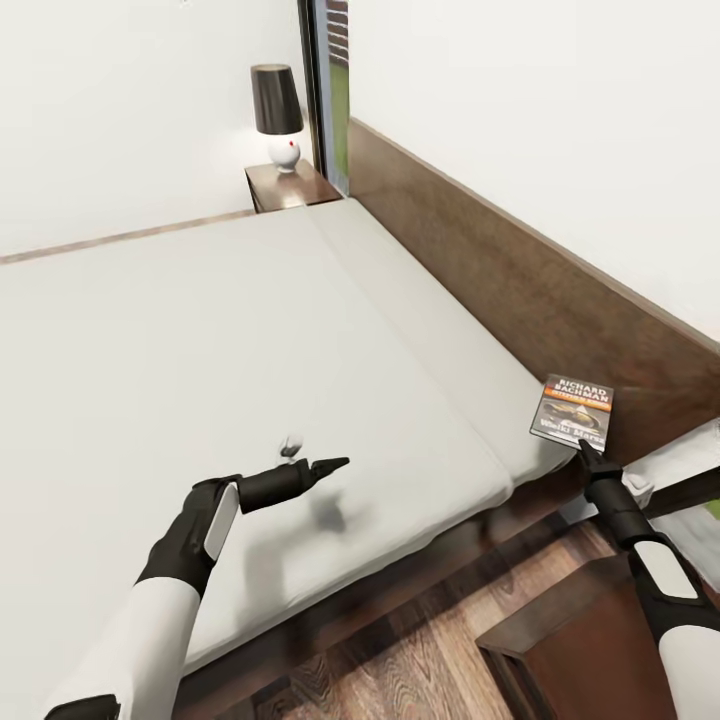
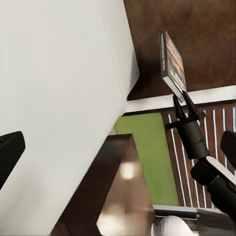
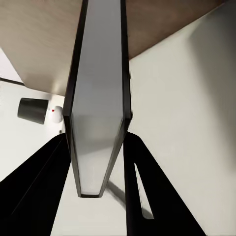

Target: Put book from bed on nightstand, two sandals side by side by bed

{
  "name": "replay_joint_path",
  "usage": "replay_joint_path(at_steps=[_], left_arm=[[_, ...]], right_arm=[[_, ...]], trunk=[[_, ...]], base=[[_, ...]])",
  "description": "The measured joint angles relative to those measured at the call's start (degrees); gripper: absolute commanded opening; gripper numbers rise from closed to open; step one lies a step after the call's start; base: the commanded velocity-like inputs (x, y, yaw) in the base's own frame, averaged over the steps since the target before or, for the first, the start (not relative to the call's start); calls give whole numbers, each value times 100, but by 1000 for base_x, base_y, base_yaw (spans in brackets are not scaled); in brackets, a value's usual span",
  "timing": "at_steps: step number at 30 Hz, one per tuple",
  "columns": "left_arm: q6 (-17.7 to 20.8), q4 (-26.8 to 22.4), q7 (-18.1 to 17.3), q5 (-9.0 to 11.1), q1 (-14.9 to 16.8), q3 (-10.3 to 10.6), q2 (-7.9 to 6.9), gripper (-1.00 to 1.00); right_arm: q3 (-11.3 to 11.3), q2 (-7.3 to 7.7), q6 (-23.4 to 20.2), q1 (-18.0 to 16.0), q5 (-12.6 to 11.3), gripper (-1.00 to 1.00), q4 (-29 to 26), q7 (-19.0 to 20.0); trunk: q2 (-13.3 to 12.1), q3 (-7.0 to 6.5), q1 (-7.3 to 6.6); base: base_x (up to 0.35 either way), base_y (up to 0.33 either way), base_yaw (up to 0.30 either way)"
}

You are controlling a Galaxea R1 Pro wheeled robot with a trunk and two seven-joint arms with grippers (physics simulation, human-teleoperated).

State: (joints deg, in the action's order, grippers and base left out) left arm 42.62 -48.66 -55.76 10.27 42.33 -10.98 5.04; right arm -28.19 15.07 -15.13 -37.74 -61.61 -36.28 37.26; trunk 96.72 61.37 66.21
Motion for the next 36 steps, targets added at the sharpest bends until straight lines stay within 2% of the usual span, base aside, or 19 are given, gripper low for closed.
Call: replay_joint_path(at_steps=[13,18,23,28,36], left_arm=[[1,13,-54,7,-6,18,14,100],[-29,350,-38,5,-22,27,25,100],[-247,428,-30,9,-34,27,27,100],[-273,439,-42,17,-35,27,27,100],[-285,437,-42,10,-35,28,27,100]], right_arm=[[7,-1,-7,2,2,-100,-7,6],[31,-25,-6,2,5,-100,-7,2],[41,-39,-8,5,5,-100,-7,-1],[65,-173,-9,0,18,-100,-21,-3],[58,-196,-9,-1,25,-100,-30,4]], trunk=[[-521,-233,-286],[-722,-323,-395],[-923,-413,-505],[-1123,-503,-615],[-1444,-646,-791]], base=[[0,0,0],[0,0,0],[0,0,0],[0,0,0],[0,0,0]])
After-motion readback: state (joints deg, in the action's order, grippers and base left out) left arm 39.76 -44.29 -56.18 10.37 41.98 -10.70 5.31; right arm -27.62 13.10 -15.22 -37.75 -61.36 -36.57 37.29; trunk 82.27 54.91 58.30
